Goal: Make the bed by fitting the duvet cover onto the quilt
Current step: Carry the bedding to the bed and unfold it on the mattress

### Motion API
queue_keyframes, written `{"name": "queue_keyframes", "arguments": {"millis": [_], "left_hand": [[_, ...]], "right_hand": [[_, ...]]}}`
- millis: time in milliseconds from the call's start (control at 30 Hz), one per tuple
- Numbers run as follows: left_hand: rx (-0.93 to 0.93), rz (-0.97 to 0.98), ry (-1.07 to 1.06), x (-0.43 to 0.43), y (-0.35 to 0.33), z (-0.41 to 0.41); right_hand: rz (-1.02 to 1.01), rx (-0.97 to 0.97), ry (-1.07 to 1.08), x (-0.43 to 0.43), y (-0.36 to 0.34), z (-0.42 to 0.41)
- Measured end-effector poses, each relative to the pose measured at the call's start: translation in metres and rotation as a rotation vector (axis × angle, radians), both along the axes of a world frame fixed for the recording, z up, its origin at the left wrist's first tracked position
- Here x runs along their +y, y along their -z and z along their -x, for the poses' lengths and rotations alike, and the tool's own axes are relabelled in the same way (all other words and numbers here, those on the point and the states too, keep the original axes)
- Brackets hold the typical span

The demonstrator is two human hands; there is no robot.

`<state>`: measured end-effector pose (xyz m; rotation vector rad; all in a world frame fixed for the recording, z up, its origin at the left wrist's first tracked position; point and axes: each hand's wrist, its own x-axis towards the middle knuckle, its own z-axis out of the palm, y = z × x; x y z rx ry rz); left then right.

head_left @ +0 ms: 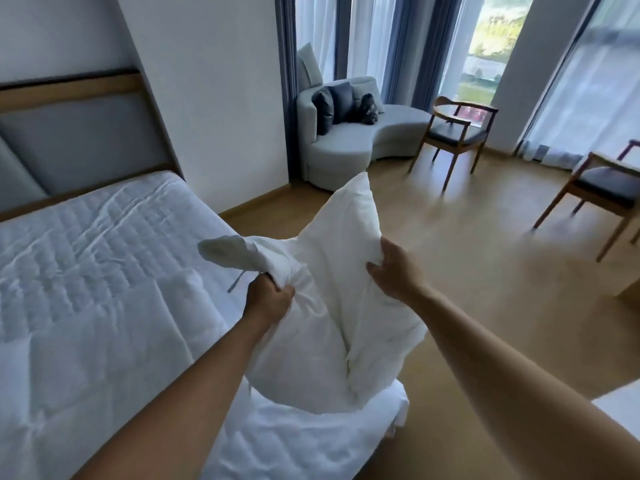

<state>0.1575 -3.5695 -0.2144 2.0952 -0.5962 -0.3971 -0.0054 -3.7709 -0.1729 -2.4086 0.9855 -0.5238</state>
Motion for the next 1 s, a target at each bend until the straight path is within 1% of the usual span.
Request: {"name": "queue_keyframes", "arguments": {"millis": [133,200,267,400,500,600,700,767,833,900,933,1000], "left_hand": [[-0.12,-0.107,0.011,-0.095,0.007,0.047],[-0.197,-0.157,0.036,-0.139,0.006,0.069],[-0.27,-0.19,0.071,-0.183,0.004,0.086],[-0.4,-0.287,0.159,-0.259,0.008,0.094],[-0.438,-0.347,0.194,-0.317,0.018,0.088],[-0.447,-0.402,0.233,-0.383,0.037,0.072],[-0.44,-0.427,0.265,-0.453,0.046,0.044],[-0.415,-0.422,0.231,-0.532,0.054,0.002],[-0.406,-0.444,0.232,-0.553,0.049,-0.005],[-0.427,-0.439,0.248,-0.564,0.048,-0.005],[-0.437,-0.433,0.253,-0.572,0.048,-0.009],[-0.442,-0.434,0.24,-0.602,0.041,-0.041]], "right_hand": [[0.286,0.121,0.006,-0.066,0.011,0.05],[0.342,0.159,-0.006,-0.088,0.018,0.063],[0.332,0.183,0.0,-0.111,0.029,0.071],[0.237,0.216,0.037,-0.167,0.05,0.078],[0.182,0.212,0.092,-0.216,0.065,0.077],[0.181,0.242,0.09,-0.267,0.077,0.068],[0.244,0.231,0.081,-0.335,0.081,0.039],[0.242,0.27,0.05,-0.412,0.081,-0.009],[0.217,0.289,0.053,-0.435,0.074,-0.021],[0.252,0.284,0.055,-0.442,0.068,-0.027],[0.254,0.262,0.053,-0.449,0.068,-0.032],[0.217,0.208,0.03,-0.486,0.066,-0.067]]}}
